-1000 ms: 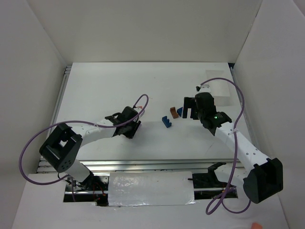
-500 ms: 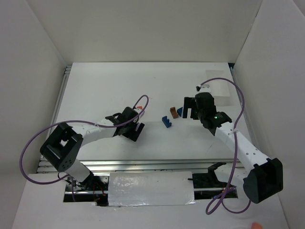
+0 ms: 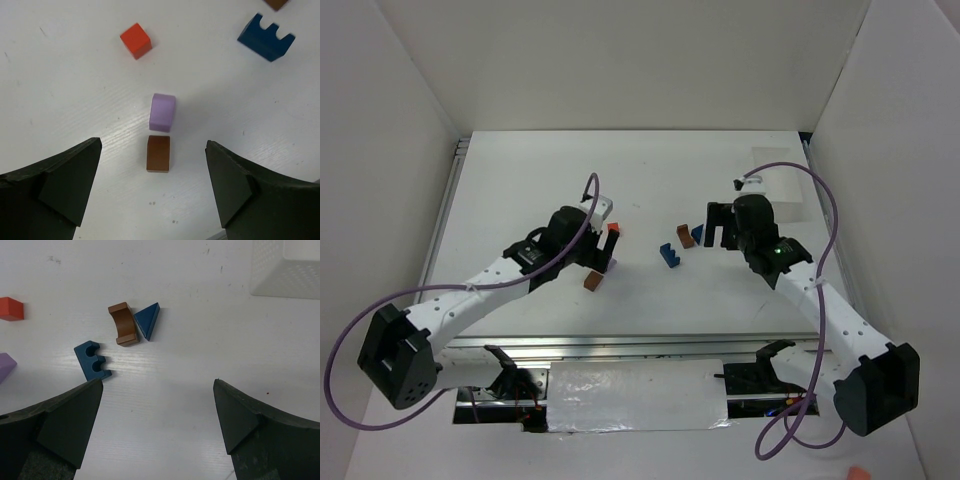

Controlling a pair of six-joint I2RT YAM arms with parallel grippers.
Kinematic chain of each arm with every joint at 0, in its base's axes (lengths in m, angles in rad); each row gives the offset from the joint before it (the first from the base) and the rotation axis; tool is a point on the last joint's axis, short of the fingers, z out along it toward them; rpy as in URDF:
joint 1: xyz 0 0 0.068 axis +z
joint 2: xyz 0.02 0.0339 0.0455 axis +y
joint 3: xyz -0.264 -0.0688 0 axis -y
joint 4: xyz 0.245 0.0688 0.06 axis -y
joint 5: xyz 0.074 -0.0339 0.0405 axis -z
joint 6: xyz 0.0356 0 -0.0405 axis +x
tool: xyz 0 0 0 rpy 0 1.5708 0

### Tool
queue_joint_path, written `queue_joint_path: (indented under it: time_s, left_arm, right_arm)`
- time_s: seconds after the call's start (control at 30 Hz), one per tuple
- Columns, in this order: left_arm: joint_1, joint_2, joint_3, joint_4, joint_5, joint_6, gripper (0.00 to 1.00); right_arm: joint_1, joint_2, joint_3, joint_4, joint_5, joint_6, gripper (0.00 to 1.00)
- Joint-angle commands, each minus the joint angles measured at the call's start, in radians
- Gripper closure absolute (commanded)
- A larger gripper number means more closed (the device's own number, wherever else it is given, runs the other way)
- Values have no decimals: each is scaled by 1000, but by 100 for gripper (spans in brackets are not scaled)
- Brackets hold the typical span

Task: Build the wood block tower

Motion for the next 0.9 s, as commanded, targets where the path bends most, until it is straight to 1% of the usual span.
queue_joint_path:
  time_s: [0.0, 0.13, 0.23, 0.37, 0.53, 0.73, 0.8, 0.87]
  left_arm:
    - [3, -58, 18, 21, -20, -8, 1]
    - [3, -110, -16, 58, 6, -7, 1]
    - [8, -121, -18, 52, -11, -28, 1]
    - [16, -130, -45, 43, 28, -62, 1]
    - [17, -170, -185, 62, 86, -165, 1]
    - [20, -202, -309, 49, 78, -313, 1]
    - [20, -204, -352, 92, 87, -314, 1]
    - [20, -192, -369, 113, 65, -308, 1]
  right_arm:
    - [15, -10, 2, 23, -7, -17, 0]
    - [21, 16, 19, 20, -16, -15, 0]
    - [32, 51, 31, 15, -23, 0, 0]
    - [44, 106, 53, -8, -1, 14, 0]
    - [57, 146, 69, -14, 8, 14, 0]
    - [67, 161, 74, -25, 14, 8, 0]
    - [69, 161, 69, -26, 23, 8, 0]
    - [67, 163, 69, -31, 31, 8, 0]
